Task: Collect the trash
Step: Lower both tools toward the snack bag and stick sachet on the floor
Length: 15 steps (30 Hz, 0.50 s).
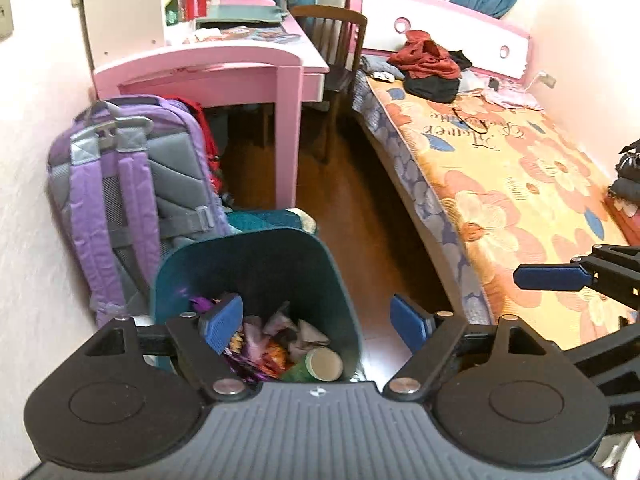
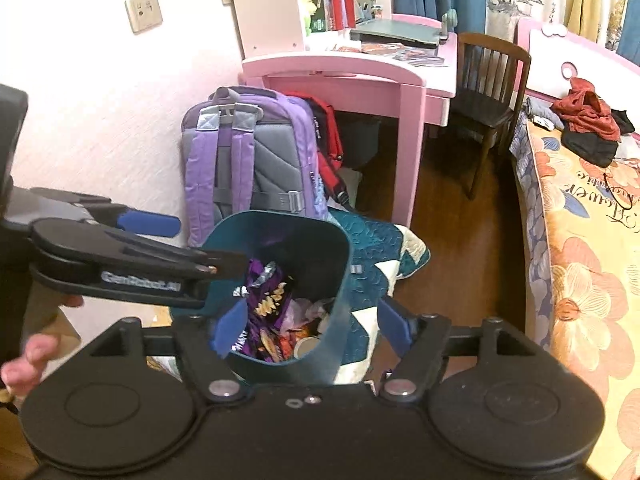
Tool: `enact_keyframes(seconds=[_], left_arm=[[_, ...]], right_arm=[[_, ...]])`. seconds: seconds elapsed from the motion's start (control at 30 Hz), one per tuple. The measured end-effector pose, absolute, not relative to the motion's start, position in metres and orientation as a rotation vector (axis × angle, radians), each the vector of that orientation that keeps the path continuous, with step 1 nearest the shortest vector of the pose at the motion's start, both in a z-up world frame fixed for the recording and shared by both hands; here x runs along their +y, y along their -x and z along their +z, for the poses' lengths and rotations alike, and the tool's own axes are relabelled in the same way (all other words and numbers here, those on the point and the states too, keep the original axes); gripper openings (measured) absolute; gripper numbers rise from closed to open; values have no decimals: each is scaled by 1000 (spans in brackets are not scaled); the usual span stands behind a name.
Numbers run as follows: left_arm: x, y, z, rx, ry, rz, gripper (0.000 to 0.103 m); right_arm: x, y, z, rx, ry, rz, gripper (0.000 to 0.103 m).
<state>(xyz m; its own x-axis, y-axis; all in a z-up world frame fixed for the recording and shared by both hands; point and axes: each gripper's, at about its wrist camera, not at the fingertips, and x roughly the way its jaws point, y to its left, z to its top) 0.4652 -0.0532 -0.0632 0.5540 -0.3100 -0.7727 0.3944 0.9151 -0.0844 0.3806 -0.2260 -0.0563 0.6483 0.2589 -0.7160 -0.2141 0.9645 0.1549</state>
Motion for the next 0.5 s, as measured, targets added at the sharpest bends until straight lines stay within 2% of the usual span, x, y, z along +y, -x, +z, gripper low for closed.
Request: enact_keyframes(seconds=[0.27,0.5], left_arm=[[-99,-458,-100,936,-48,-341,81],[-152,-462,-155,1019,35,-214,81]], right_arm=[[-293,-378,-85,845,-44,285,100],[-367,-408,-128,910,33,359,102]])
